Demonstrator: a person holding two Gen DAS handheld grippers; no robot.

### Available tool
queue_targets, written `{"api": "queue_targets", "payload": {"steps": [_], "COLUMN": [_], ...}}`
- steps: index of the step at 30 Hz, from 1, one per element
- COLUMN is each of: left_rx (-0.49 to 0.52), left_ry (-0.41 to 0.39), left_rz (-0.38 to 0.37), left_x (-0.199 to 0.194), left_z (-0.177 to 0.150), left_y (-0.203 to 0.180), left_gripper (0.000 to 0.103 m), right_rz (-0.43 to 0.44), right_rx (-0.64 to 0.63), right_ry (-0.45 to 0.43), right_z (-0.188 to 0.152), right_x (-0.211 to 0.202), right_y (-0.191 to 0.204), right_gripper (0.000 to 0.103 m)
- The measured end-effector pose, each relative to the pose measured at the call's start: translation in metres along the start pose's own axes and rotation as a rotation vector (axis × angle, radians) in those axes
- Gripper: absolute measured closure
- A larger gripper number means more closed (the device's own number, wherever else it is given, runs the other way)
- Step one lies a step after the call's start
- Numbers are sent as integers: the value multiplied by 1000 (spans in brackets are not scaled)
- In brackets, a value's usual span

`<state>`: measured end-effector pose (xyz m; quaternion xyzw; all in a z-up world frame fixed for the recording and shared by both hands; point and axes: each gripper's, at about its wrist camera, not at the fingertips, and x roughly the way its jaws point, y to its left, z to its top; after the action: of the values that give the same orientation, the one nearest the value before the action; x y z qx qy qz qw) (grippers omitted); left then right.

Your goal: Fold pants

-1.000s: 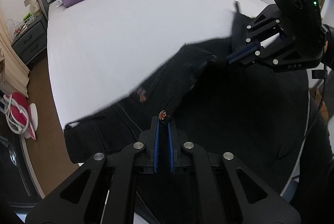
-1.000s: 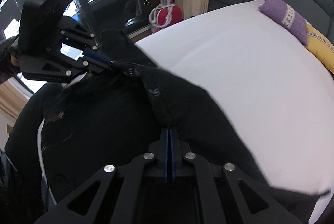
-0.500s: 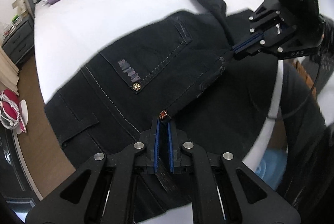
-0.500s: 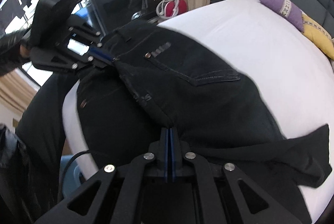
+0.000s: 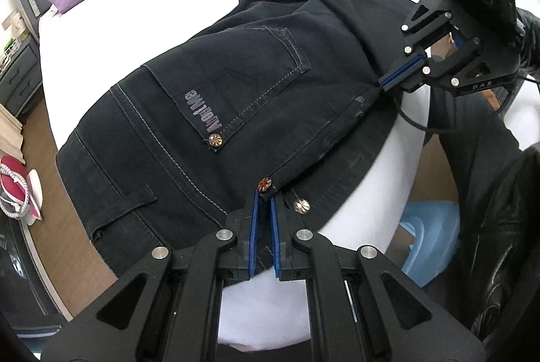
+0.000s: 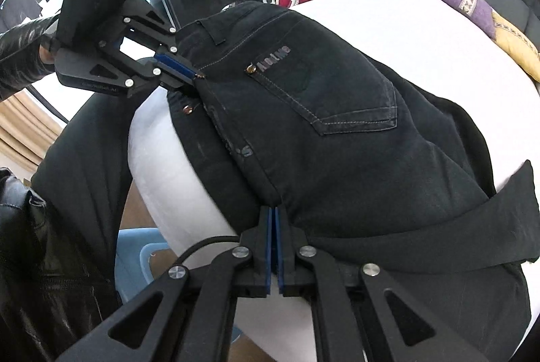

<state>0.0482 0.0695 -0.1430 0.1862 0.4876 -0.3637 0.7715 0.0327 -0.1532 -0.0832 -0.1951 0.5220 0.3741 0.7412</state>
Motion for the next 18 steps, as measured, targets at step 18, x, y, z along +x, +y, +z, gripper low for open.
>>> {"api": "queue_targets", "payload": {"steps": [18], "left_rx": [4], "left_ry": [-1], "left_rz": [35], "left_x": [7], "left_z": [-18], "left_y": [-19], "left_gripper": [92], "right_rz": [-31], "right_rx": [29], "right_ry": [32], "right_z": [20], "right_x": [41], "right_y": [-22], "right_gripper": [98]}}
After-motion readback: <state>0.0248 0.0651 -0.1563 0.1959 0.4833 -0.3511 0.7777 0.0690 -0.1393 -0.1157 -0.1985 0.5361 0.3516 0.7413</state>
